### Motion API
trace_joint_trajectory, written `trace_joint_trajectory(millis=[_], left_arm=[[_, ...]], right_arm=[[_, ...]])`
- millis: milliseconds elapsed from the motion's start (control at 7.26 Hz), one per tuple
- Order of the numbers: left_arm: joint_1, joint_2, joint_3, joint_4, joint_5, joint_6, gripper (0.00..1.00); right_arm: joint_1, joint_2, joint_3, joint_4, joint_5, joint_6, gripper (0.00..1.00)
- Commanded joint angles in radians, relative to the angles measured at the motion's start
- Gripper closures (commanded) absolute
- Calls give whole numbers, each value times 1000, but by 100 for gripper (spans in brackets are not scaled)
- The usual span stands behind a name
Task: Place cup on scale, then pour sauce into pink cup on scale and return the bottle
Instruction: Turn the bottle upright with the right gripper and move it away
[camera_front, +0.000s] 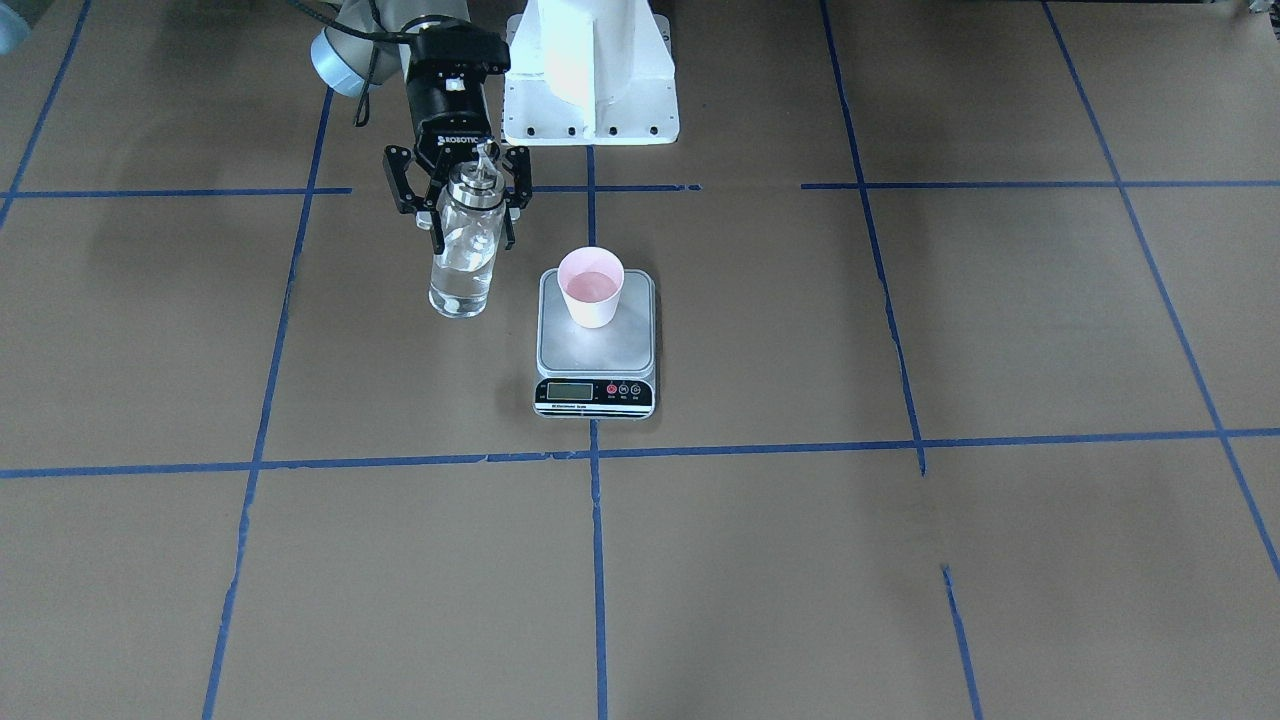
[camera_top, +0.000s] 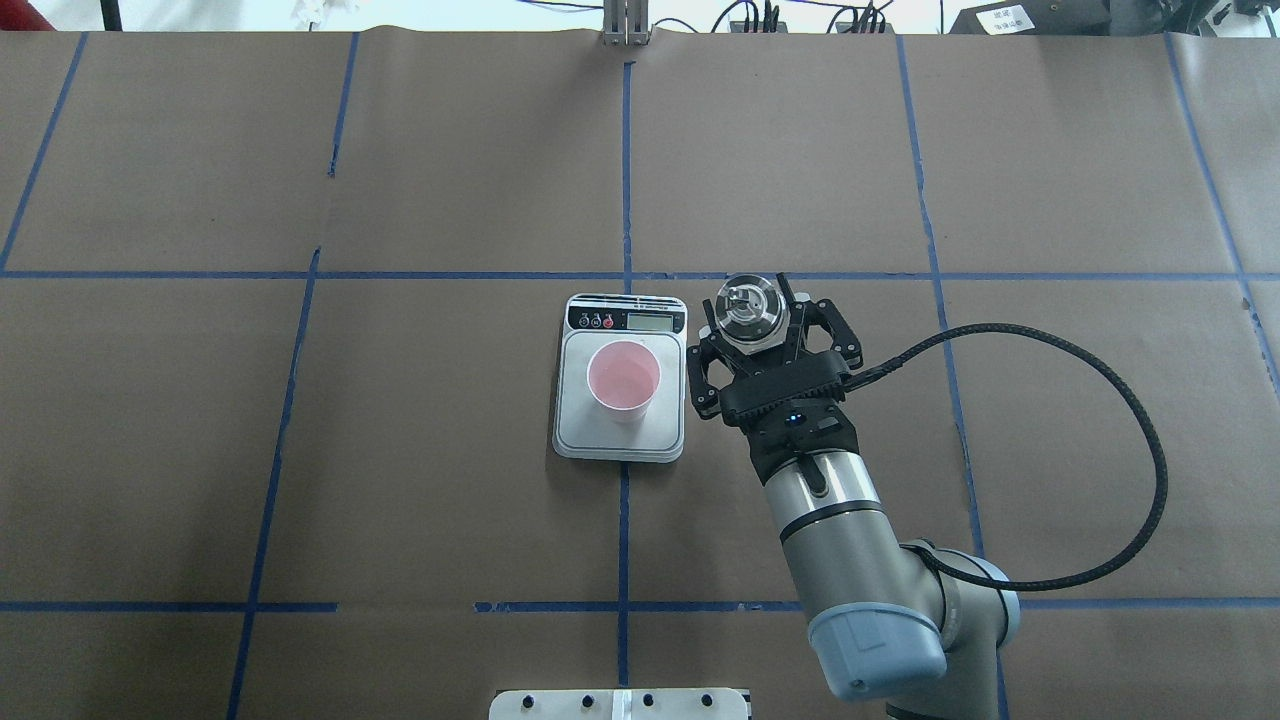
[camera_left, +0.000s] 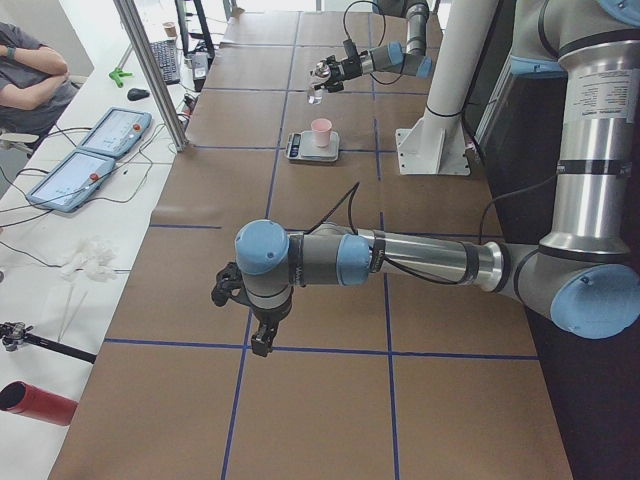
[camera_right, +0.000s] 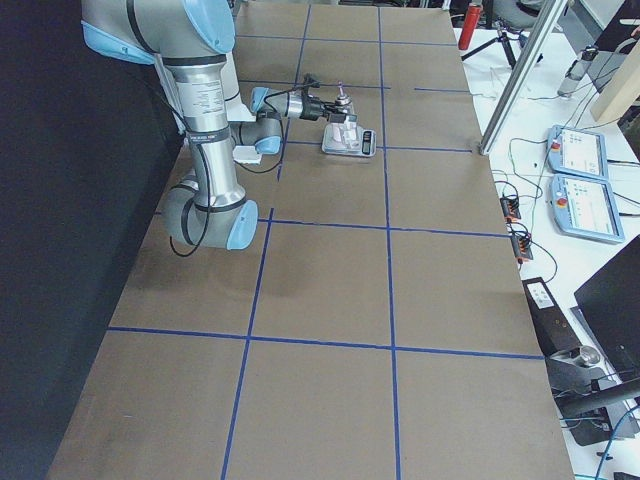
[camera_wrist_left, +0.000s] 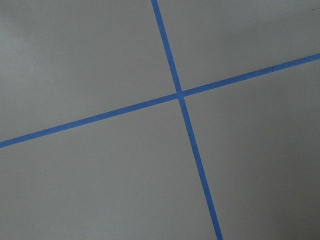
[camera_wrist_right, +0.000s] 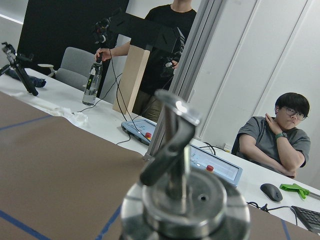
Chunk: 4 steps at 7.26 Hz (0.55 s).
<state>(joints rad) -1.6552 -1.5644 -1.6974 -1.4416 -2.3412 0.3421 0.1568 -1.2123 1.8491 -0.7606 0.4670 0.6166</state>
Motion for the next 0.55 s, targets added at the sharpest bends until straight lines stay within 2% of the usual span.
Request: trace_joint_trajectory(millis=[0, 138, 413], left_arm=[[0, 0, 1, 0, 0, 0, 0], [0, 1, 1, 1, 0, 0, 0], [0, 1, 2, 1, 0, 0, 0]], right_arm=[[1, -57, 13, 17, 28, 69, 100], [4, -88, 15, 17, 48, 139, 100], [29, -166, 19, 17, 155, 407, 100]])
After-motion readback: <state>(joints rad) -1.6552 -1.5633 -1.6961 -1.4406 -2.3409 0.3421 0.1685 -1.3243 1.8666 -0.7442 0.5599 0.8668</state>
